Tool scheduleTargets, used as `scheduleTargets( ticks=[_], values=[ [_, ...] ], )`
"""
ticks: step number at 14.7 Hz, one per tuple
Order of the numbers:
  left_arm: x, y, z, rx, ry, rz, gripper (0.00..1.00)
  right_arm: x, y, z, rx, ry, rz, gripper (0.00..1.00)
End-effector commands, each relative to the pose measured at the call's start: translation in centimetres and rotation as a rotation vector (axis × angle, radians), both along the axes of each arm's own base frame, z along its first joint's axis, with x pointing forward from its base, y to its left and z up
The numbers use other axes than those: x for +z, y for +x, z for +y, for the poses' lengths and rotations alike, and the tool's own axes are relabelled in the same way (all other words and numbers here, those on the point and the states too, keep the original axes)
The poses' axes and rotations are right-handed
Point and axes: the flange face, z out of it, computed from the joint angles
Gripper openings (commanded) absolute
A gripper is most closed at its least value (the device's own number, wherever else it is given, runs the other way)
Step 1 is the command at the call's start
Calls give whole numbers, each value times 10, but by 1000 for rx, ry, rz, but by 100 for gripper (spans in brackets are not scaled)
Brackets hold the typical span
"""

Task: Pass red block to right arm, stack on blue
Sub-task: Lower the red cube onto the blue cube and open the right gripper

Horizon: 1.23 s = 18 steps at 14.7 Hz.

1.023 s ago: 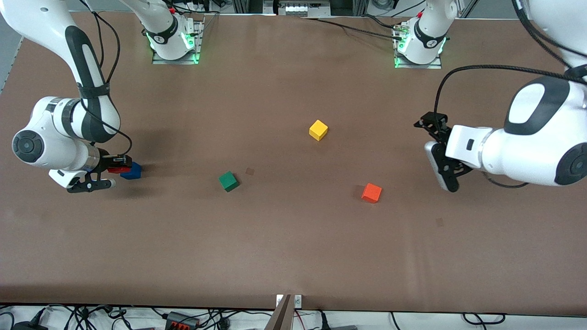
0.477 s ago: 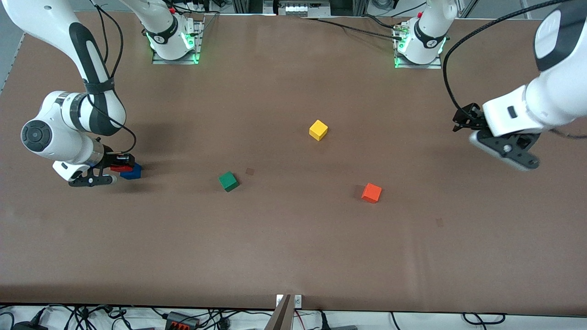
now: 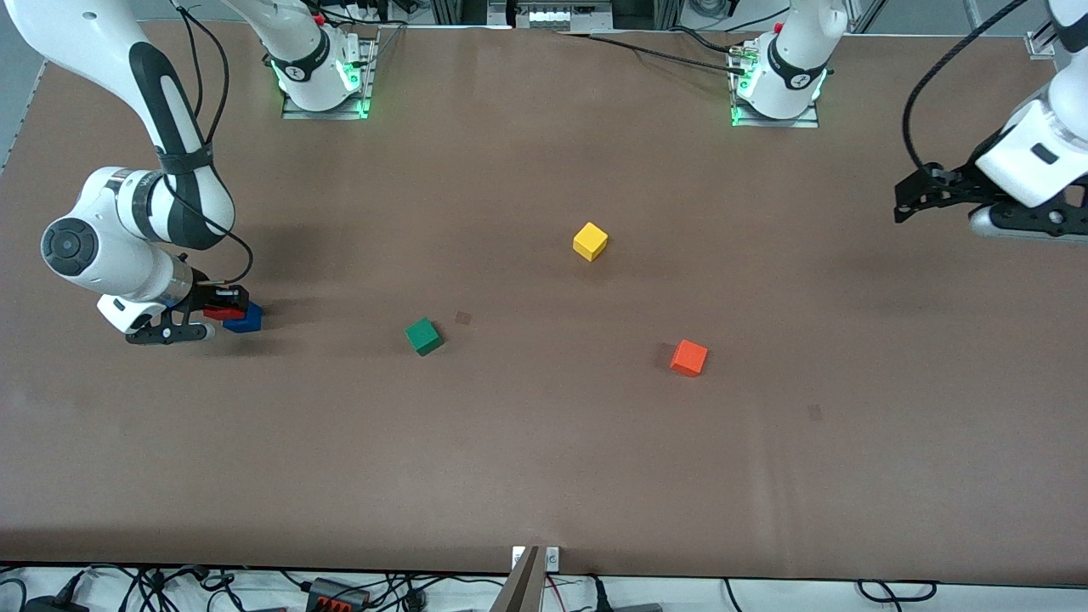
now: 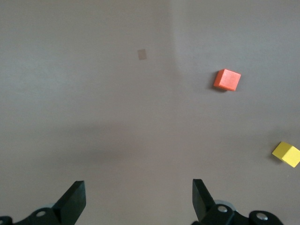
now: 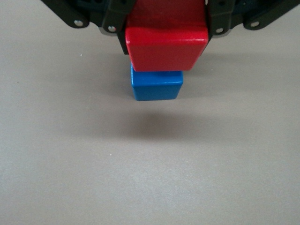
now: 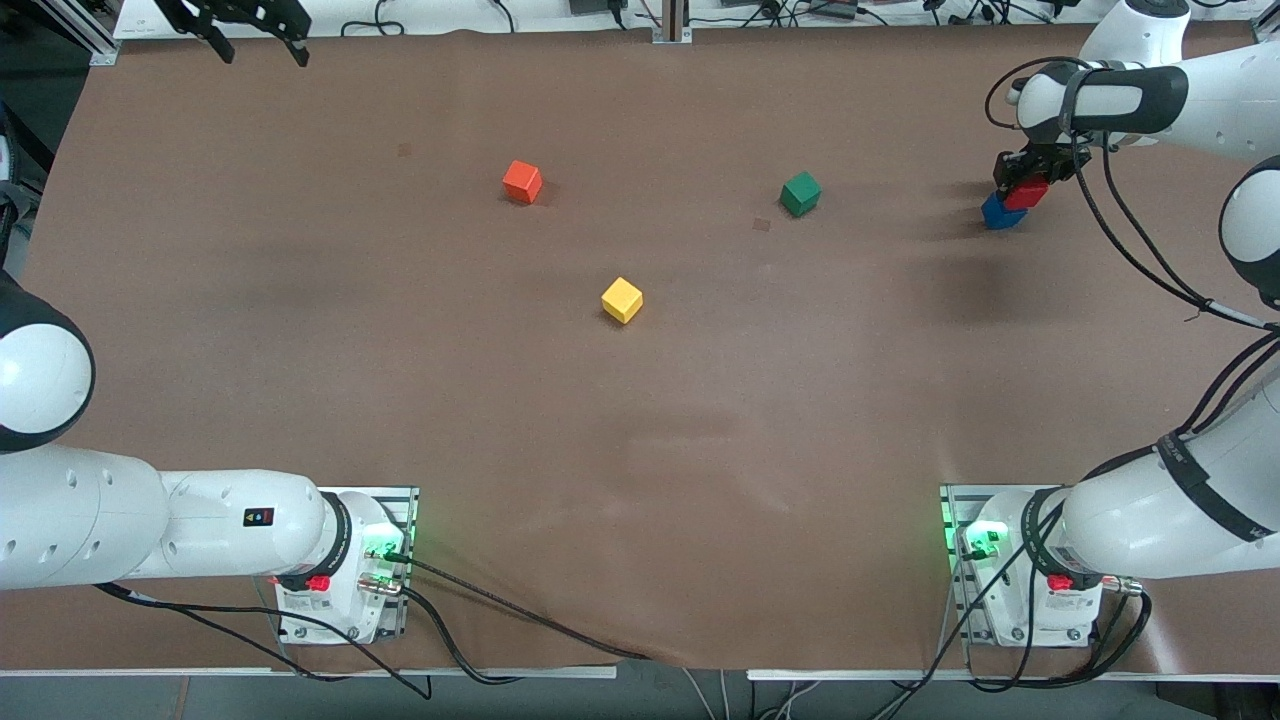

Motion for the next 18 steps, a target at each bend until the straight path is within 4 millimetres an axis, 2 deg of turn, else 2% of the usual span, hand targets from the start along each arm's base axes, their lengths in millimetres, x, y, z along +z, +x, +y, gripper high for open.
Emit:
scheduleTargets(
  ticks=[1, 4, 12, 13, 14, 15, 16, 18],
  values=[
    [10, -8, -1, 55, 12, -28, 100, -4, -6, -3, -11, -14, -8, 0],
    [8, -8, -1, 146, 9, -28, 100, -10, -5, -3, -10, -16, -5, 0],
    [6, -10, -11, 116, 14, 11, 100, -14, -5, -2, -26, -18, 0, 0],
    [10, -8, -10, 118, 12, 2, 100, -14, -5, -3, -29, -18, -1, 8],
    [11, -4, -8, 118, 11, 2, 100, -14, -5, -3, -37, -16, -2, 42],
    [10, -1, -6, 106, 10, 0, 100, -13, -3, -3, -63, -20, -6, 92],
    [13, 2, -3, 84, 9, -7, 100, -12, -2, -1, -66, -21, -8, 100],
    [14, 9, -4, 79, 7, -10, 100, -9, -1, -1, -74, -20, -10, 100]
  ],
)
